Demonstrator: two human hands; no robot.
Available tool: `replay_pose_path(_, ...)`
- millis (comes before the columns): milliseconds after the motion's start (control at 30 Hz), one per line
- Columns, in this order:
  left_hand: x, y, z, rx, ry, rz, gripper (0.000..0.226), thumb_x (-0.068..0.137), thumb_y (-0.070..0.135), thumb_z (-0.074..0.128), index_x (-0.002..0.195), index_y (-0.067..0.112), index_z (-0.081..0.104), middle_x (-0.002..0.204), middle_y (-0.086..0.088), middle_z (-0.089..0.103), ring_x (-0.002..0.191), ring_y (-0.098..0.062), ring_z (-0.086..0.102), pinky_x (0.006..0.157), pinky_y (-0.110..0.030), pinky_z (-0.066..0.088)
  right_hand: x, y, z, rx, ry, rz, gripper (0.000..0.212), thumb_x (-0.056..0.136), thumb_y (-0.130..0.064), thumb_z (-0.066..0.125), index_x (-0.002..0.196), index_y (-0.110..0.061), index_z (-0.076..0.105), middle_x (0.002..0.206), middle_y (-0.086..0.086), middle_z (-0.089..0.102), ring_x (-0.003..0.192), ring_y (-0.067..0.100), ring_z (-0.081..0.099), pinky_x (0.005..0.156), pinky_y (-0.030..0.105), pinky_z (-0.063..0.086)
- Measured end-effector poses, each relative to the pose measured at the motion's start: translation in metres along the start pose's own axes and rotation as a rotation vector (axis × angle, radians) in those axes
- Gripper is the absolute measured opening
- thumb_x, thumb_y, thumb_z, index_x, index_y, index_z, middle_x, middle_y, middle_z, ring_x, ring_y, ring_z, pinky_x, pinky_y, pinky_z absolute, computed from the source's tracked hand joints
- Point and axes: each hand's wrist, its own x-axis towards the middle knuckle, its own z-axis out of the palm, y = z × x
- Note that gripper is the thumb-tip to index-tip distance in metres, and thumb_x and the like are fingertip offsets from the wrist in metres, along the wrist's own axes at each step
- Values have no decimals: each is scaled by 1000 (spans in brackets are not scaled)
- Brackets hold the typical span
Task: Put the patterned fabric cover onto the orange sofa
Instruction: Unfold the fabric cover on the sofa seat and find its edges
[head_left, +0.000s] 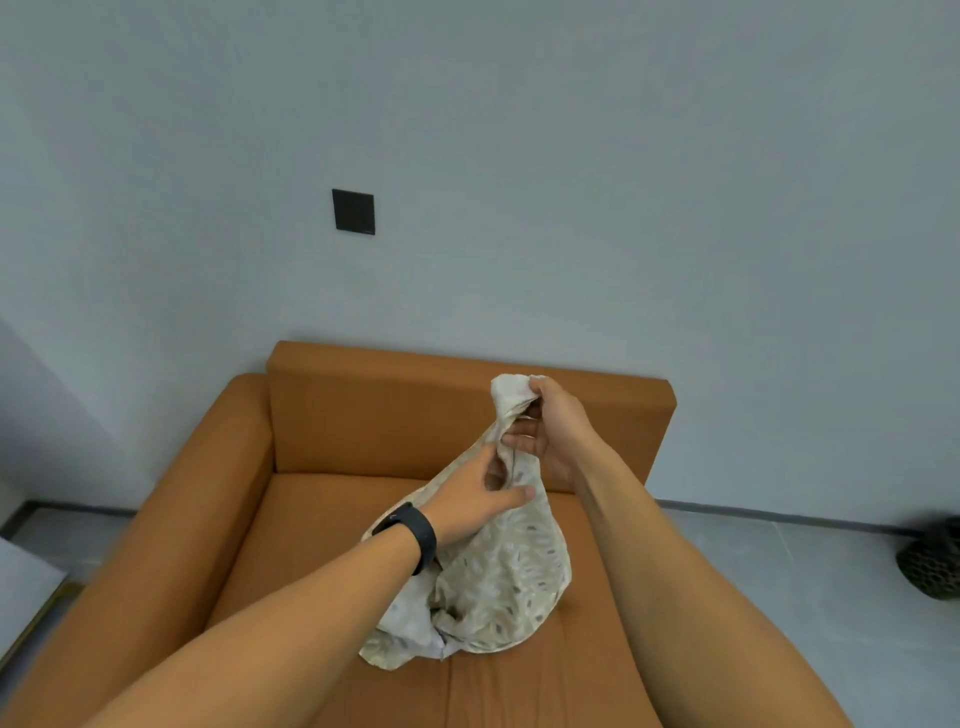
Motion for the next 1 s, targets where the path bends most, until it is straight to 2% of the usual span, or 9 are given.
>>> replay_pose_path(67, 4, -7, 1, 53, 75, -9, 40, 87, 46, 72, 118, 26, 57, 111, -5, 70, 103, -18, 69, 97, -47, 54, -1, 0, -5, 13, -53, -13, 26, 103, -27, 42, 109, -9, 61, 81, 6, 60, 59, 16, 58, 63, 34, 53)
replay_pose_path(167, 9, -10, -4, 190, 120, -29, 26, 97, 42, 59, 103, 17, 59, 93, -5, 69, 83, -13, 64, 84, -43, 52, -2, 0, -13, -16, -39, -34, 29, 104, -28, 44, 110, -8, 63, 87, 7, 66, 68, 18, 64, 64, 33, 55)
replay_pose_path(267, 9, -15, -10, 208, 13, -39, 32, 95, 53, 58, 103, 23, 67, 109, 7, 71, 97, -9, 66, 89, -34, 50, -1, -7, -24, -142, 81, -112, 35, 105, -33, 42, 115, -8, 65, 105, 10, 73, 91, 24, 72, 71, 35, 59)
replay_pose_path(367, 11, -1, -29, 225, 37, 11, 43, 97, 51, 58, 75, 15, 50, 74, 0, 51, 74, -15, 53, 72, -30, 39, 3, -20, -38, -196, 179, -152, 37, 105, -37, 43, 113, -9, 66, 110, 13, 72, 98, 28, 72, 77, 38, 62)
replay_pose_path(467, 25, 55, -58, 215, 150, 87, 41, 103, 44, 52, 75, 15, 42, 70, -3, 38, 64, -17, 44, 68, -31, 38, 6, -52, -43, -136, 225, -207, 37, 106, -34, 41, 115, -5, 63, 104, 17, 72, 87, 28, 74, 74, 36, 63)
replay_pose_path(600, 52, 173, -83, 205, 421, 306, 36, 105, 33, 51, 78, 13, 37, 67, -1, 30, 56, -13, 32, 56, -24, 33, -2, -118, -28, -118, 357, -414, 41, 103, -44, 37, 111, -14, 65, 109, 8, 69, 99, 27, 68, 90, 48, 58)
replay_pose_path(767, 55, 261, -90, 107, 691, 633, 38, 101, 35, 57, 75, 17, 36, 66, 2, 29, 58, -10, 26, 51, -24, 25, -25, -175, -17, -115, 440, -637, 50, 103, -49, 30, 128, -16, 58, 115, 1, 62, 102, 18, 59, 89, 37, 49)
replay_pose_path(867, 51, 208, -87, 275, 523, 476, 42, 99, 39, 62, 72, 17, 37, 67, -3, 30, 58, -12, 28, 54, -27, 24, -17, -151, -32, -125, 457, -511, 44, 101, -47, 34, 112, -15, 62, 104, 5, 64, 93, 22, 61, 77, 38, 50)
replay_pose_path(1000, 22, 93, -70, 373, 90, 166, 50, 93, 48, 66, 67, 13, 42, 64, -3, 39, 56, -15, 42, 56, -23, 33, 0, -75, -55, -325, 483, -300, 54, 103, -46, 35, 113, -3, 66, 115, 19, 67, 104, 34, 62, 88, 43, 50)
